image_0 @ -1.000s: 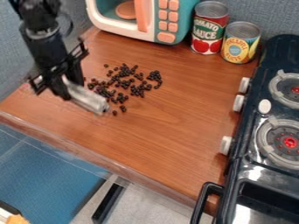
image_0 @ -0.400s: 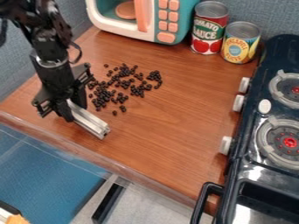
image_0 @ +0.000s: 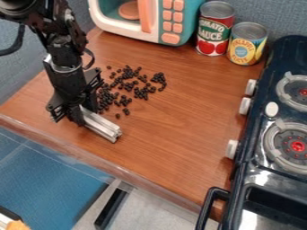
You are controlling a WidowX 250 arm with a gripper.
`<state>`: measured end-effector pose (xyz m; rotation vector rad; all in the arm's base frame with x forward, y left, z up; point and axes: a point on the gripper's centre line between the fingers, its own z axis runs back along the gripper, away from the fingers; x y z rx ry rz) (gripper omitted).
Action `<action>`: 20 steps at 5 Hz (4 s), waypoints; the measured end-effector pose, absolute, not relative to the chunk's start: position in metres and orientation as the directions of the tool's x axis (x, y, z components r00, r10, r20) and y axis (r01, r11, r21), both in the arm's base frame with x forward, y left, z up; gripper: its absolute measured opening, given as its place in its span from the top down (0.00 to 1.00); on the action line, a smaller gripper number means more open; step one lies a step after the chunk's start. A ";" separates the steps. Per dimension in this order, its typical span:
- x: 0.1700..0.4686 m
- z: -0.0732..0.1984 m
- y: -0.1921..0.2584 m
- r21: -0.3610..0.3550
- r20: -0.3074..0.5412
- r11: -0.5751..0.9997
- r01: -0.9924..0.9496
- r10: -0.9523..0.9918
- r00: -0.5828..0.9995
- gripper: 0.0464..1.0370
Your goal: Sweep into pile
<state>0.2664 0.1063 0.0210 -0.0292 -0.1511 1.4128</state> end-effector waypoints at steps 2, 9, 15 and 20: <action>0.282 0.018 0.108 -0.108 0.079 0.117 -0.987 0.991 0.108 0.68; 0.349 0.018 0.083 -0.134 0.068 0.054 -0.990 0.997 0.045 0.68; 0.407 0.021 0.065 -0.170 0.056 0.029 -0.985 0.998 0.019 0.68; 0.413 0.066 0.038 -0.277 -0.045 0.073 -0.958 0.995 0.089 0.68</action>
